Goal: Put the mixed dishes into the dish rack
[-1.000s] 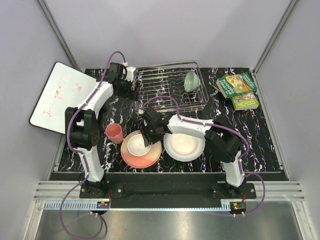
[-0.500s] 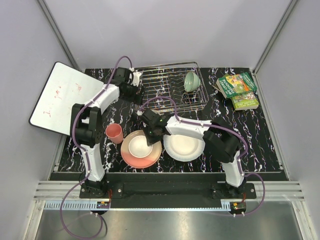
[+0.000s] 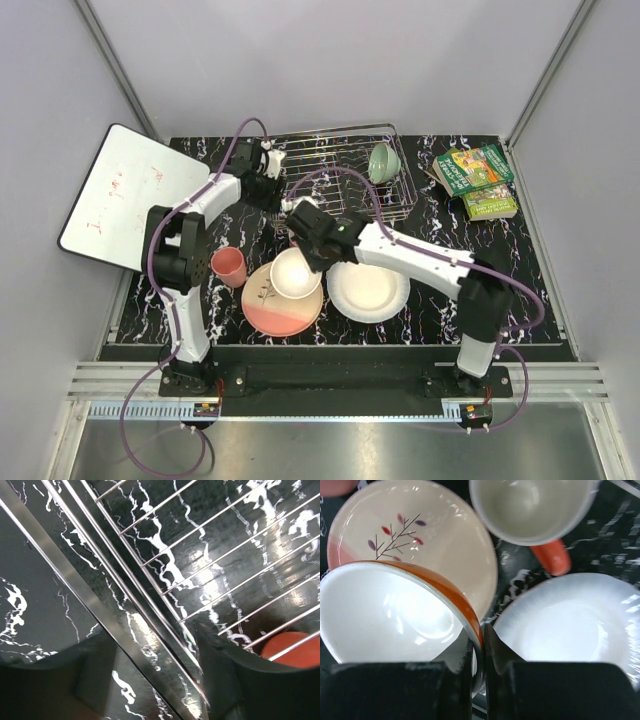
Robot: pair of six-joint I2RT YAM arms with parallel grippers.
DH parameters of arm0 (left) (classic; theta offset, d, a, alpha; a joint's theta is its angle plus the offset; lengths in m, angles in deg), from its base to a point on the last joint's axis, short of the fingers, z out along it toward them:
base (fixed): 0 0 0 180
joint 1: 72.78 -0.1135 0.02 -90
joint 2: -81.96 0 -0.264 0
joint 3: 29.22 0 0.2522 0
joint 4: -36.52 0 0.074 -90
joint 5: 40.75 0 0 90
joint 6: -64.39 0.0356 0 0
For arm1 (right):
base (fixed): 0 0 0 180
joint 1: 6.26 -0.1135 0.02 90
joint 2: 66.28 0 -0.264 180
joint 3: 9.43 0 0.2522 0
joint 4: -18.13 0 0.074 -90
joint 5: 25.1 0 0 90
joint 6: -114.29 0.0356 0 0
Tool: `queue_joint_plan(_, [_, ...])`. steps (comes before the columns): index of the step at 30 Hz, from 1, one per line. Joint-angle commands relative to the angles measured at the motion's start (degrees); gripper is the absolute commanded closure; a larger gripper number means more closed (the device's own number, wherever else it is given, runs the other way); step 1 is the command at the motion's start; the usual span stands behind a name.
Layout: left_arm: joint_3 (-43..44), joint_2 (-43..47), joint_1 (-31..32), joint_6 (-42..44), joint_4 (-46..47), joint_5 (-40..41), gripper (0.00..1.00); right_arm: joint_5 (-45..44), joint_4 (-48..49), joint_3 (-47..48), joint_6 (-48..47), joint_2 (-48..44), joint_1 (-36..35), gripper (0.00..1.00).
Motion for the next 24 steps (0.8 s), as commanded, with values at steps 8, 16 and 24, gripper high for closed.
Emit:
queue_joint_plan(8, [-4.92, 5.55, 1.68, 5.83, 3.72, 0.96, 0.45, -32.70, -15.54, 9.97, -5.31, -6.40, 4.79, 1.00])
queue_joint_plan(16, [-8.35, 8.72, 2.30, 9.61, 3.54, 0.60, 0.65, -51.68, -15.99, 13.83, -4.26, -1.92, 18.77, 1.00])
queue_joint_plan(24, [-10.20, 10.57, 2.39, 9.88, 3.54, 0.69, 0.61, -53.89, -15.99, 19.73, -5.05, 5.55, 20.18, 1.00])
